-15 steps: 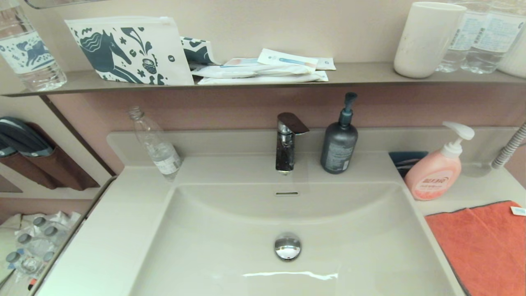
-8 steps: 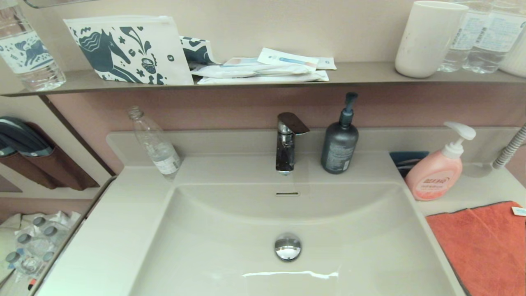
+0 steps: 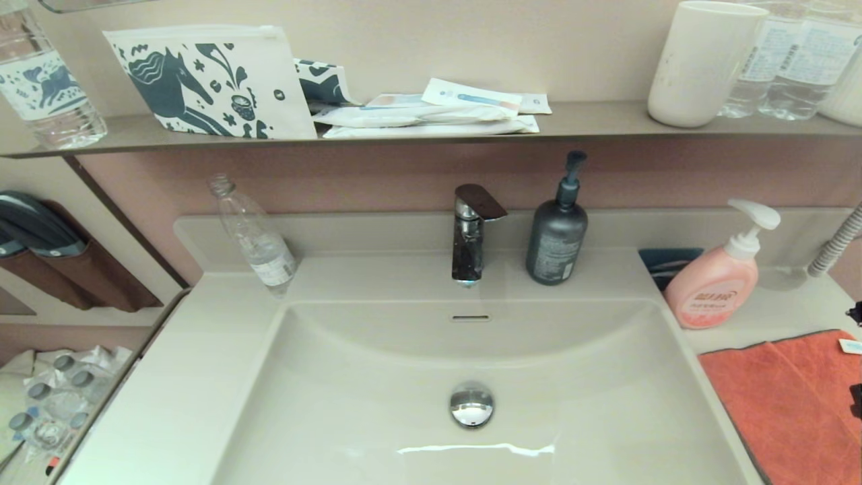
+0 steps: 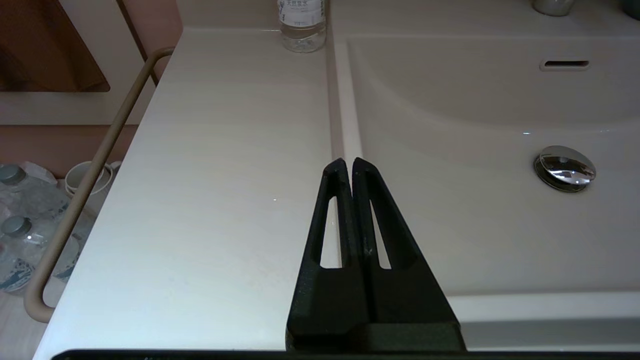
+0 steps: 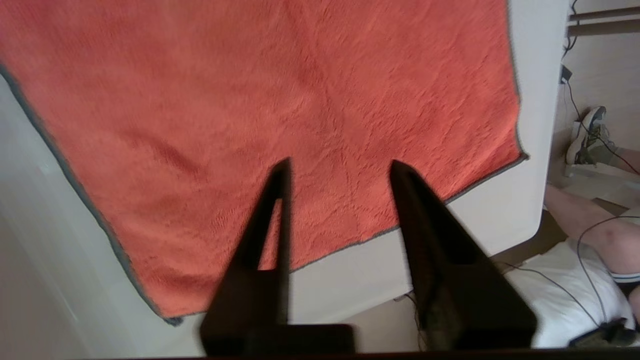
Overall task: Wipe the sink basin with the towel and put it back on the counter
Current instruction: Pick up the cloth
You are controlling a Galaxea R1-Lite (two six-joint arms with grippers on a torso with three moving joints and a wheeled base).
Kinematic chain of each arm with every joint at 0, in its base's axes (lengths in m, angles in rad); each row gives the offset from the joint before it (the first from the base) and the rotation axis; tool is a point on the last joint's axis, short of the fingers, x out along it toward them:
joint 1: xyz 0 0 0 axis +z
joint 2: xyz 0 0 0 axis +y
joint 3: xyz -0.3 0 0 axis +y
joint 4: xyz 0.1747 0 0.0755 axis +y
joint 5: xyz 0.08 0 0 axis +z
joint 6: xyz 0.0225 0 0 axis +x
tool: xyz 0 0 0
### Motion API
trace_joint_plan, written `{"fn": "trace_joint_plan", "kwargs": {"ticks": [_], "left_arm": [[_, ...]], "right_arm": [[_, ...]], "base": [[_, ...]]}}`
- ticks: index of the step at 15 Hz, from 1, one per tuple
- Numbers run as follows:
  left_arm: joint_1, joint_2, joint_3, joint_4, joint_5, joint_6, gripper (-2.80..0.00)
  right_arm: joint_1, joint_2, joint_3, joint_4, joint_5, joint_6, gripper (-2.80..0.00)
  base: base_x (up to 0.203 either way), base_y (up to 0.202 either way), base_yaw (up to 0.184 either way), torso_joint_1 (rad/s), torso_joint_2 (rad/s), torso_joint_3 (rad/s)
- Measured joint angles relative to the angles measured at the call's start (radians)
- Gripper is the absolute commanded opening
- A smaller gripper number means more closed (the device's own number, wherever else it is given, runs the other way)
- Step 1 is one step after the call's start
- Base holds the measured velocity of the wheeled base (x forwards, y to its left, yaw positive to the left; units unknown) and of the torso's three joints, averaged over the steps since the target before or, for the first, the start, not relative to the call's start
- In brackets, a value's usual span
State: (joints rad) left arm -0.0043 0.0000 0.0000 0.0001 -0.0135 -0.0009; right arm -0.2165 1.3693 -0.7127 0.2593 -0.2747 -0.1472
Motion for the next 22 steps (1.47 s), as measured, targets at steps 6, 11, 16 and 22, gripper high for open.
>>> {"fn": "trace_joint_plan", "kwargs": {"ticks": [6,11,16,22], "left_arm": [[0.0,0.0,0.0,0.0,0.0,0.0,-2.8],[0.0,0.0,0.0,0.0,0.0,0.0,-2.8],[0.0,0.0,0.0,0.0,0.0,0.0,-2.8],[0.0,0.0,0.0,0.0,0.0,0.0,-2.8]], "right_arm": [[0.068,0.068,0.056,-0.013,-0.004,-0.021,0.0],[0.069,0.163,0.087,-0.133,-0.032,-0.019,0.0],[0.001,0.225,0.104,-0.209,-0.04,-0.067,0.0],[-0.092,0.234,0.09,-0.248,-0.032,-0.107,0.0]], "base": [[0.0,0.0,0.0,0.0,0.0,0.0],[0.0,0.0,0.0,0.0,0.0,0.0],[0.0,0.0,0.0,0.0,0.0,0.0],[0.0,0.0,0.0,0.0,0.0,0.0]]}}
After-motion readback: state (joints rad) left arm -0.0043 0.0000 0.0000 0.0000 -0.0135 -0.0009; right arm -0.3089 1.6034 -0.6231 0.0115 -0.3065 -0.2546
